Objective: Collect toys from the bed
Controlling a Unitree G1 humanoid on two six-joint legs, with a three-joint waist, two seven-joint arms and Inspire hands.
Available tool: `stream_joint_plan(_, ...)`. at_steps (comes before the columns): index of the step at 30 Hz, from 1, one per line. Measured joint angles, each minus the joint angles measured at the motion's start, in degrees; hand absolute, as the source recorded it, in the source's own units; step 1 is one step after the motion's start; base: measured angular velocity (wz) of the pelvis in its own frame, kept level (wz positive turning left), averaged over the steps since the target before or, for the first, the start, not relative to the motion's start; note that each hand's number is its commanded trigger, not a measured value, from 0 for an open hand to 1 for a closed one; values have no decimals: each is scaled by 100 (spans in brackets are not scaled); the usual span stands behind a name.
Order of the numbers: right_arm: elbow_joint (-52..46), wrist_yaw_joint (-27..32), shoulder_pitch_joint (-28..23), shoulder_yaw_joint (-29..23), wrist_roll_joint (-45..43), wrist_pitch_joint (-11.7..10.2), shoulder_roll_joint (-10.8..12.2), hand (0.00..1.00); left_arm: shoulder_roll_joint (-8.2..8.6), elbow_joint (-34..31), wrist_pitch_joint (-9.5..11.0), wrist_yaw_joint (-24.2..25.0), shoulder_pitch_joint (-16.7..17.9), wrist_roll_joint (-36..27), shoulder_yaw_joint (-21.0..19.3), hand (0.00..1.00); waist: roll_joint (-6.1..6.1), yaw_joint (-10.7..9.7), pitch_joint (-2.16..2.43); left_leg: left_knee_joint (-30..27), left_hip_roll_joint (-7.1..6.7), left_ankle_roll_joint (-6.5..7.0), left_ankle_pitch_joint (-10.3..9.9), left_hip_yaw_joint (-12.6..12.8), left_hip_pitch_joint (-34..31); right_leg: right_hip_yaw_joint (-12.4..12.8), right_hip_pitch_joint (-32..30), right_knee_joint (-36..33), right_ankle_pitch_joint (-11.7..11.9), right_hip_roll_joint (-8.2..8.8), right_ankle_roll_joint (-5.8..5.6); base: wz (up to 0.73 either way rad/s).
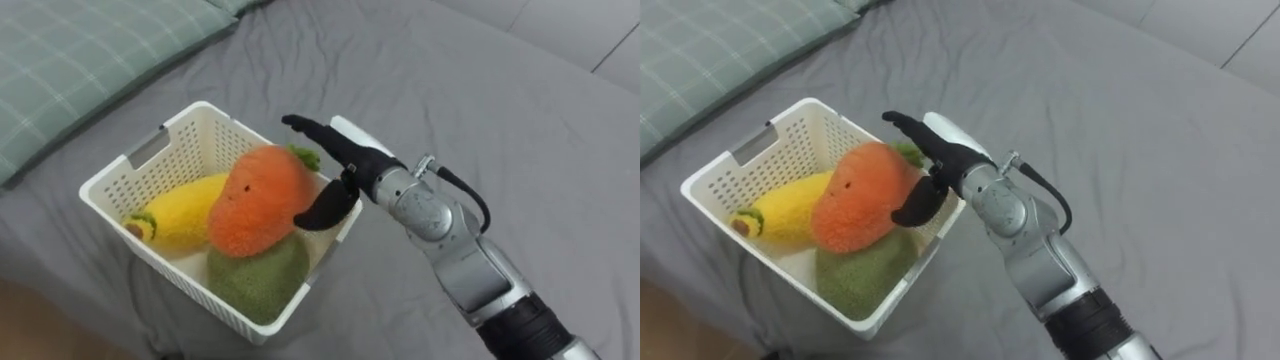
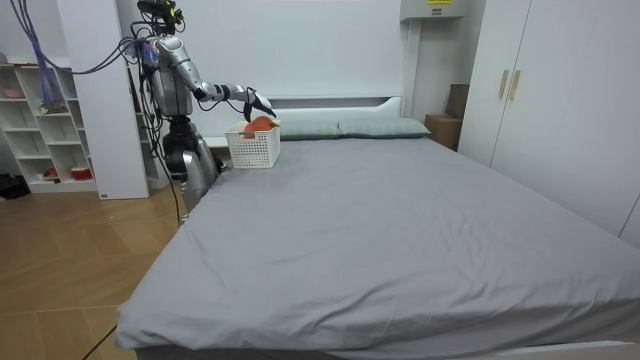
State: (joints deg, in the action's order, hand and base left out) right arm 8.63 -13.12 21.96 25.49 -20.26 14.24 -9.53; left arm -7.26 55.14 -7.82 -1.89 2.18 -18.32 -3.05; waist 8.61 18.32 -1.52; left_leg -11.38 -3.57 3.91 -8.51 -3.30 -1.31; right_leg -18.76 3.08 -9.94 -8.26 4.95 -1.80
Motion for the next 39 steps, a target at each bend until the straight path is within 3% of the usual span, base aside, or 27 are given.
stream_joint_plan(5,-6,38,-192,-372,10,-101,-35,0,-11,-1,77,9,71,3,-2,0,-57,-214,25,18,3,4,-3,21,15,18,-5,3,0,-1,-1,-2)
stream_joint_plan(10,-22,164,-324,-663,156,-170,-38,0,12,0,85,25,241,46,-14,0,-140,-243,76,109,25,6,-5,155,115,121,11,2,-1,-6,-2,-12)
stream_joint_plan(15,-231,256,-499,-872,411,-221,-34,0,19,2,122,24,286,102,-8,0,-169,-408,62,123,29,8,-6,178,154,143,24,3,-1,-9,-2,-2)
stream_joint_plan(20,-603,556,-618,-1187,741,-500,-26,0,46,3,213,8,414,95,-21,0,-267,-609,58,128,27,11,-8,181,173,162,47,15,0,-14,-4,0)
stream_joint_plan(22,-965,855,-941,-1349,859,-674,-11,0,108,3,314,-28,491,96,-25,0,-344,-628,68,170,40,16,-11,239,238,200,74,21,2,-17,-7,-11)
stream_joint_plan(25,-1169,970,-1256,-1440,1160,-869,9,0,139,5,410,-96,661,91,-43,0,-415,-821,77,211,54,17,-15,290,287,273,101,21,4,-34,-10,-11)
stream_joint_plan(30,-1165,1321,-1747,-2231,1650,-1140,-95,0,150,2,567,-109,813,101,-482,0,-430,-1076,87,206,78,12,-33,369,303,331,92,19,6,-48,-7,-6)
stream_joint_plan(32,-1131,1452,-1940,-2483,1665,-1182,-189,0,158,21,586,-120,883,101,-533,0,-465,-1158,106,215,85,17,-43,438,333,404,90,16,7,-55,-7,-20)
stream_joint_plan(35,-916,1639,-2308,-2866,2085,-1340,-195,0,170,22,615,-176,1122,99,-575,0,-531,-1452,149,265,97,19,-50,508,398,455,107,13,6,-66,-7,-12)
stream_joint_plan(39,-630,1891,-2584,-3240,2390,-1362,-203,0,170,106,650,-208,1165,115,-622,0,-558,-1622,147,267,116,10,-61,586,402,579,75,13,11,-91,0,-11)
